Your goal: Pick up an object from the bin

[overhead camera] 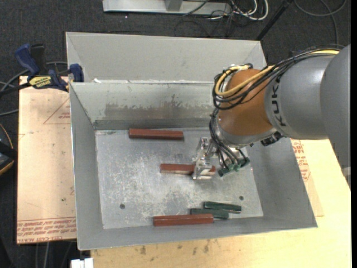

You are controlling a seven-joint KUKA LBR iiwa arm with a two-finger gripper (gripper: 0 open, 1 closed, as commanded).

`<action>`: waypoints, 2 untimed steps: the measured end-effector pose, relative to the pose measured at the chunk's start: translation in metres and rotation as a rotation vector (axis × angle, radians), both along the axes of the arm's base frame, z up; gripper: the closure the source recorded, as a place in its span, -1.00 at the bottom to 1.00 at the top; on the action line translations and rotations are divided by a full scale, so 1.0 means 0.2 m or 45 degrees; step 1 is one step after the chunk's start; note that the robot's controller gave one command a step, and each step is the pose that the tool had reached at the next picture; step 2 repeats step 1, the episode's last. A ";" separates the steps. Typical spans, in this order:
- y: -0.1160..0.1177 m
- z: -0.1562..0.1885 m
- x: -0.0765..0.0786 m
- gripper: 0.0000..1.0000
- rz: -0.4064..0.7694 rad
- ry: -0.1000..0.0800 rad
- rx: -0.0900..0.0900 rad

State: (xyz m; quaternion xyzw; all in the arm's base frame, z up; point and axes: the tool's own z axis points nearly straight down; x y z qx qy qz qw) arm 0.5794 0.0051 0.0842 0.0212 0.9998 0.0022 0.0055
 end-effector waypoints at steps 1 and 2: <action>0.00 0.02 -0.01 1.00 0.000 0.008 -0.003; 0.00 0.02 -0.01 1.00 0.000 0.008 -0.003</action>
Offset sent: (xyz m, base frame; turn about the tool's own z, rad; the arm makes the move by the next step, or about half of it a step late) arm 0.0000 0.0001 0.0827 0.0000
